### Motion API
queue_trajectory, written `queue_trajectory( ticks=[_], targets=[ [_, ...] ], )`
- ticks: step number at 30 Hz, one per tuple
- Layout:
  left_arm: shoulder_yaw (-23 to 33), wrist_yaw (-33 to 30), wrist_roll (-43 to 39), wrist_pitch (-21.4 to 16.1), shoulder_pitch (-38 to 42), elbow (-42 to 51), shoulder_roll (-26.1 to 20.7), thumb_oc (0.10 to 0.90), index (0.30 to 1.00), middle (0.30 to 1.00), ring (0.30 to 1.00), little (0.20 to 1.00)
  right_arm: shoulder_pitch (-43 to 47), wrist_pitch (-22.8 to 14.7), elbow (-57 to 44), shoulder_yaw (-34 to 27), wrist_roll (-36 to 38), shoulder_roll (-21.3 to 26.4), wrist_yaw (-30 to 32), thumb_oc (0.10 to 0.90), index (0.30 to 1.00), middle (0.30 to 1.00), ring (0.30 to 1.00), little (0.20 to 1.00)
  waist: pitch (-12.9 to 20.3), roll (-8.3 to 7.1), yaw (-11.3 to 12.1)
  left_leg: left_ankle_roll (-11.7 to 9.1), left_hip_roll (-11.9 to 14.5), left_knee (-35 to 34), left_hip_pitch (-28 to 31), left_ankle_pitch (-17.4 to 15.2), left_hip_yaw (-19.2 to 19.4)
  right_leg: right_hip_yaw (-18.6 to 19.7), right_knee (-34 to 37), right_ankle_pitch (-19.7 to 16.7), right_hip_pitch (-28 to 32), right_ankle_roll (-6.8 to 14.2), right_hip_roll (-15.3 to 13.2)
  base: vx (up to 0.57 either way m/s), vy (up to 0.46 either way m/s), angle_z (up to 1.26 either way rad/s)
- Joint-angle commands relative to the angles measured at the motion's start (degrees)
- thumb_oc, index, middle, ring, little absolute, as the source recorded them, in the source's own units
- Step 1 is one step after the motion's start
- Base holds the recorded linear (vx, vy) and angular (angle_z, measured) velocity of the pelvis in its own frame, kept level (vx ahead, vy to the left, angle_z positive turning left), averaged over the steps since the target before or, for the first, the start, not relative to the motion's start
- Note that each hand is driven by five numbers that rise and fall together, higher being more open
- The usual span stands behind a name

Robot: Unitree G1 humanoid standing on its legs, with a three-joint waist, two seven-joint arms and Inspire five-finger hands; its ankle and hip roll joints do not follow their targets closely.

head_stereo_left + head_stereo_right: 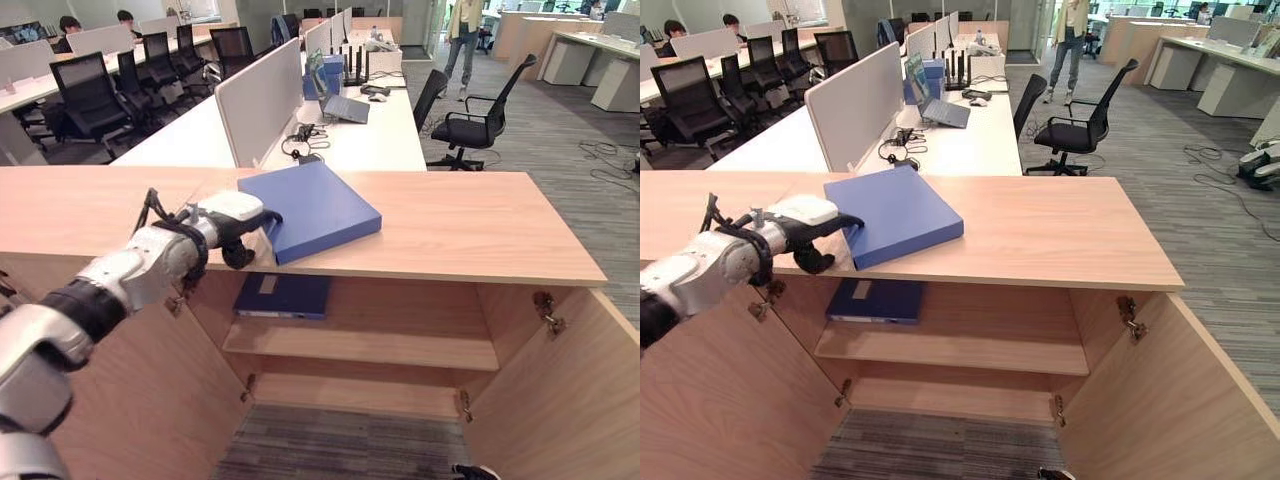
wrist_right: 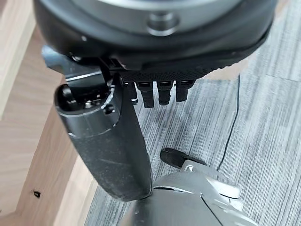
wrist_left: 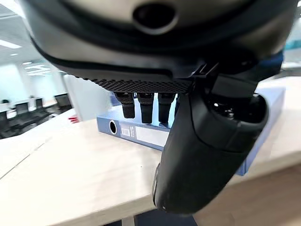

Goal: Put the empty folder in the office cabinet

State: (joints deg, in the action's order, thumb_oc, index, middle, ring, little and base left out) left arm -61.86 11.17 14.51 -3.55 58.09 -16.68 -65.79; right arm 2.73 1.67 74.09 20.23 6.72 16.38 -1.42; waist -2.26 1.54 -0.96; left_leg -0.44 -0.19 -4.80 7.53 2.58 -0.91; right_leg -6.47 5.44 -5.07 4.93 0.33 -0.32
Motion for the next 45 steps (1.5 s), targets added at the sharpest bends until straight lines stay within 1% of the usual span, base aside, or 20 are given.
queue_trajectory(
  ticks=[1,2,3,4,6,14,16,24,28,33,39,42,44,45],
  targets=[
    [-7.95,7.21,3.3,-4.79,4.23,3.07,-3.19,0.8,0.9,0.9,0.9,0.9,-0.67,0.57,2.55,3.68,-4.52,-0.31,-2.25,0.8,0.9,0.9,0.9,0.9,-2.51,-0.3,0.99,-2.34,1.73,-0.2,1.48,-5.74,-2.07,-1.83,-0.44,4.19,3.94,9.21,-6.83,0.01,0.007,0.13],
    [-8.6,7.59,3.28,-4.95,4.34,5.0,-3.79,0.8,0.9,0.9,0.9,0.9,-0.78,0.62,2.53,3.96,-4.88,-0.37,-2.25,0.8,0.9,0.9,0.9,0.9,-2.39,-0.31,0.98,-2.34,1.79,-0.2,1.72,-6.24,-2.14,-1.84,-0.44,4.62,4.17,9.24,-6.74,-0.02,0.01,0.09],
    [-8.74,7.86,2.94,-5.1,4.16,6.17,-4.25,0.8,0.9,0.9,0.9,0.9,-0.89,0.65,2.55,4.13,-5.1,-0.38,-2.34,0.8,0.9,0.9,0.9,0.9,-2.36,-0.37,1.02,-2.32,1.69,-0.2,1.5,-5.76,-2.17,-1.78,-0.44,4.19,3.96,9.15,-6.83,0.04,0.003,0.03],
    [-8.63,8.09,2.65,-5.06,3.86,7.34,-4.56,0.8,0.9,0.9,0.9,0.9,-1.02,0.7,2.56,4.29,-5.25,-0.4,-2.39,0.8,0.9,0.9,0.9,0.9,-2.27,-0.34,1.07,-2.35,1.83,-0.2,1.85,-6.31,-2.2,-1.81,-0.44,4.65,4.31,9.18,-6.74,0.01,0.001,0.04],
    [-8.43,8.79,1.97,-5.25,3.37,9.3,-5.21,0.8,0.9,0.9,0.9,0.9,-1.09,0.64,2.47,4.8,-5.85,-0.38,-2.76,0.8,0.9,0.9,0.9,0.9,-2.16,-0.35,1.18,-2.34,1.87,-0.2,1.93,-6.31,-2.21,-1.86,-0.44,4.63,4.43,9.13,-6.73,0.02,0.003,0.07],
    [-7.9,9.32,0.81,-5.47,3.49,11.31,-6.44,0.8,0.9,0.9,0.9,0.9,-0.98,0.55,2.12,5.53,-6.71,-0.54,-3.34,0.8,0.9,0.9,0.9,0.9,-1.76,-0.51,1.3,-2.43,2.0,-0.2,1.98,-6.2,-2.35,-2.11,-0.44,4.7,4.69,8.96,-6.69,0.0,0.0,0.01],
    [-6.89,9.74,-0.68,-5.63,2.97,12.55,-7.58,0.8,0.9,0.9,0.9,0.9,-1.09,0.47,2.08,5.74,-6.83,-0.75,-3.64,0.8,0.9,0.9,0.9,0.9,-1.66,-0.57,1.47,-2.49,2.04,-0.2,1.9,-6.13,-2.57,-2.27,-0.44,4.7,4.76,8.9,-6.73,0.0,0.0,0.0],
    [-5.1,8.27,-1.31,-5.51,3.99,12.02,-7.99,0.8,0.9,0.9,0.9,0.9,-1.63,0.35,2.51,5.52,-6.33,-1.02,-4.07,0.8,0.9,0.9,0.9,0.9,-1.86,-0.44,1.51,-2.48,1.94,-0.2,1.88,-5.99,-2.77,-2.58,-0.44,4.58,4.84,8.9,-6.8,0.0,0.0,0.02],
    [-4.92,6.74,-2.16,-5.26,6.98,9.06,-7.2,0.8,0.9,0.9,0.9,0.9,-1.87,0.3,2.53,5.64,-5.8,-1.15,-4.34,0.8,0.9,0.9,0.9,0.9,-1.75,-0.33,1.37,-2.49,1.89,-0.2,1.83,-5.94,-2.79,-2.57,-0.44,4.47,4.69,8.95,-6.84,0.0,0.0,0.0],
    [-5.73,8.07,-4.21,-5.75,7.83,10.59,-8.86,0.8,0.9,0.9,0.9,0.9,-2.03,0.34,3.17,5.39,-5.97,-1.14,-4.61,0.8,0.9,0.9,0.9,0.9,-1.5,-0.14,1.56,-2.53,1.92,-0.2,1.83,-6.0,-2.72,-2.54,-0.44,4.54,4.54,8.98,-6.88,0.0,0.0,0.0],
    [-7.23,9.83,-8.6,-6.48,8.34,14.06,-11.02,0.8,0.9,0.9,0.9,0.9,-2.01,0.27,3.89,5.43,-5.97,-1.49,-4.99,0.8,0.9,0.9,0.9,0.9,-1.36,-0.08,1.74,-2.56,1.93,-0.2,1.88,-6.05,-2.73,-2.56,-0.44,4.58,4.66,8.95,-6.9,0.0,0.0,0.0],
    [-8.5,11.14,-13.08,-6.87,9.14,16.85,-13.1,0.8,0.9,0.9,0.9,0.9,-2.08,0.19,4.24,5.61,-5.81,-1.76,-5.34,0.8,0.9,0.9,0.9,0.9,-1.21,0.06,1.89,-2.6,1.92,-0.2,1.94,-6.04,-2.71,-2.63,-0.44,4.59,4.69,8.96,-6.87,0.0,0.0,0.0],
    [-8.75,11.32,-13.79,-7.0,9.4,17.5,-13.6,0.8,0.9,0.9,0.9,0.9,-2.15,0.14,4.26,5.63,-5.76,-1.83,-5.41,0.8,0.9,0.9,0.9,0.9,-1.16,0.07,1.93,-2.62,1.93,-0.2,1.92,-6.03,-2.71,-2.69,-0.44,4.58,4.73,8.95,-6.87,0.0,0.0,0.0],
    [-9.07,11.67,-15.73,-6.96,9.92,18.48,-14.45,0.8,0.9,0.9,0.9,0.9,-2.19,0.06,4.32,5.64,-5.57,-1.88,-5.53,0.8,0.9,0.9,0.9,0.9,-1.12,0.1,2.0,-2.63,1.91,-0.2,1.94,-6.02,-2.71,-2.74,-0.44,4.55,4.77,8.95,-6.87,0.0,0.0,0.0]
  ],
)
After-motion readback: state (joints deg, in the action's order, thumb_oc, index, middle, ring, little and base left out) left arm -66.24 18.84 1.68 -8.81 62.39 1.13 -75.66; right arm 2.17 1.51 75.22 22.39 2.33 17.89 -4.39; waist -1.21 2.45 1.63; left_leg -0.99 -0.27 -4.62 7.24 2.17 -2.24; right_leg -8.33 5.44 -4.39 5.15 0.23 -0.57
